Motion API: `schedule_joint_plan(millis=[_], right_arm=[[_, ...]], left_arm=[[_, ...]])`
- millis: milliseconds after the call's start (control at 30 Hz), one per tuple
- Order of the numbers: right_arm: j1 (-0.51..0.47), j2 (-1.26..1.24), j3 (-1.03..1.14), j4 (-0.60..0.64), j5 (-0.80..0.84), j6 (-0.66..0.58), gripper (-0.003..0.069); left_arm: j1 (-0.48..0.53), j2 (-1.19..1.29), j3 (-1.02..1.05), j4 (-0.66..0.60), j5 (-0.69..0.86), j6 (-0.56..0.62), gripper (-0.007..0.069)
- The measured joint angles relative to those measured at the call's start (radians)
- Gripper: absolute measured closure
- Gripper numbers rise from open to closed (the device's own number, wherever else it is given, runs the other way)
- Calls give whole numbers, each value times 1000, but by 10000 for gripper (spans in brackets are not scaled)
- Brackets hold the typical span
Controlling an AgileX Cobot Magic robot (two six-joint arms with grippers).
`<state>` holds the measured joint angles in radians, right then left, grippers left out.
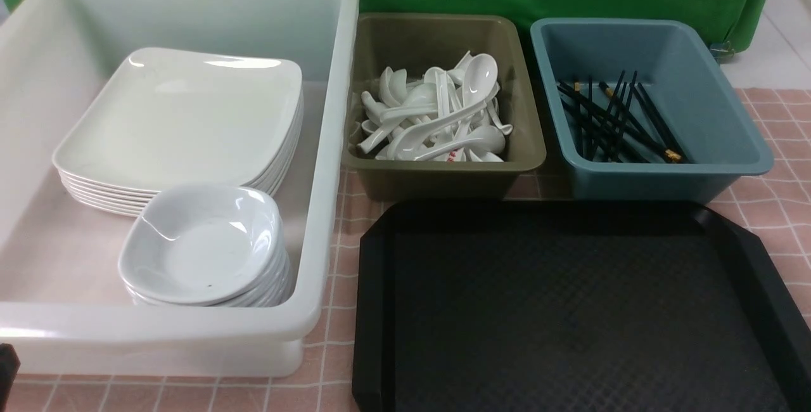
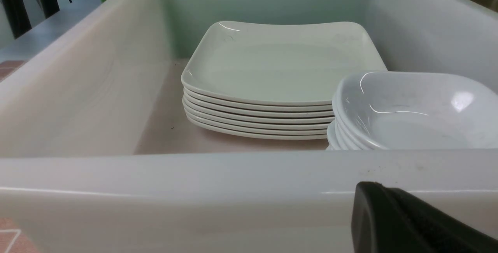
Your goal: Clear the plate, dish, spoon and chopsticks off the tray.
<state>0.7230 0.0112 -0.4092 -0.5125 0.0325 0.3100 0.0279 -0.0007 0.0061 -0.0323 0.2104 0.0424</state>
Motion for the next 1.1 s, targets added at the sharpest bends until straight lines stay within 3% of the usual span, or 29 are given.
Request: schedule_joint_plan(millis=[200,433,667,800,833,867,900,933,1100], right_arm=[[0,0,0,17,8,-1,430],[0,0,28,410,46,-310,420],[-6,1,36,459,107,-352,419],[-128,1,66,460,168,-360,419],[-232,2,99,460,187,-371,419],[-232,2,104,460,188,-373,419],[-343,2,161,460,197,-394,419],[-355,2,168,460,198,-401,419],[-664,4,389,458,181,-419,417]], left_arm=[[0,0,0,0,0,0,620],[0,0,0,0,-1,0,618],[0,0,0,0,-1,-1,608],[0,0,0,0,-4,-1,606],[0,0,0,0,-4,-1,606],[0,0,0,0,-4,-1,606],[0,0,0,0,-4,-1,606],[0,0,0,0,-4,-1,606],[0,0,0,0,-7,0,606]])
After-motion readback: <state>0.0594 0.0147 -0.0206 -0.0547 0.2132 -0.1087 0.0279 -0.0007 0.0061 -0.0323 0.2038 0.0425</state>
